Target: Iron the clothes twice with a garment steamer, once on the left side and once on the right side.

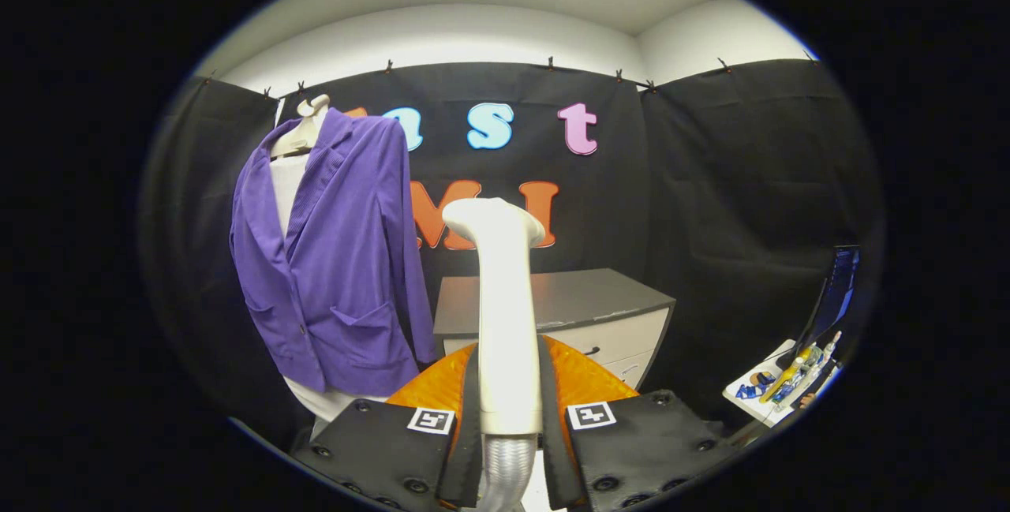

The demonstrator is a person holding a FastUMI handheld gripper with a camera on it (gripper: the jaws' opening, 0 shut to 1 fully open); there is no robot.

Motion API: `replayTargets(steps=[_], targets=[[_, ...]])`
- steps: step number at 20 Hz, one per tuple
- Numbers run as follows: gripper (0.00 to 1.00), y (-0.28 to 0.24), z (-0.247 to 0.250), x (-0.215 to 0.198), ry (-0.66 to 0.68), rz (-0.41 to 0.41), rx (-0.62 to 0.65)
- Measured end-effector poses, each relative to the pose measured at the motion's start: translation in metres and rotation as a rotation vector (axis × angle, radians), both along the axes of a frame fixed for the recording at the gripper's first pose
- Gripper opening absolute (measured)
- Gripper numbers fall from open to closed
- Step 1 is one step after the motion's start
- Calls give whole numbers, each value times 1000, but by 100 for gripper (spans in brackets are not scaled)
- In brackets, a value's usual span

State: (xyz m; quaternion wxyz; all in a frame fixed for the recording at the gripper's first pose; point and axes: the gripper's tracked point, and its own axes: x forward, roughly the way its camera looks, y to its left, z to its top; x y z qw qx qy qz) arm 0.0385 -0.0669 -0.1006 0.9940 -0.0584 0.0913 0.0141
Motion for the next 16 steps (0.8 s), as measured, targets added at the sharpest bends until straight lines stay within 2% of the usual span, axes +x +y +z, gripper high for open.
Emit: replayTargets(steps=[6, 16], targets=[[39, -26, 38, 0, -75, -46, 18], [39, -23, 53, -4, -105, -32, 31]])
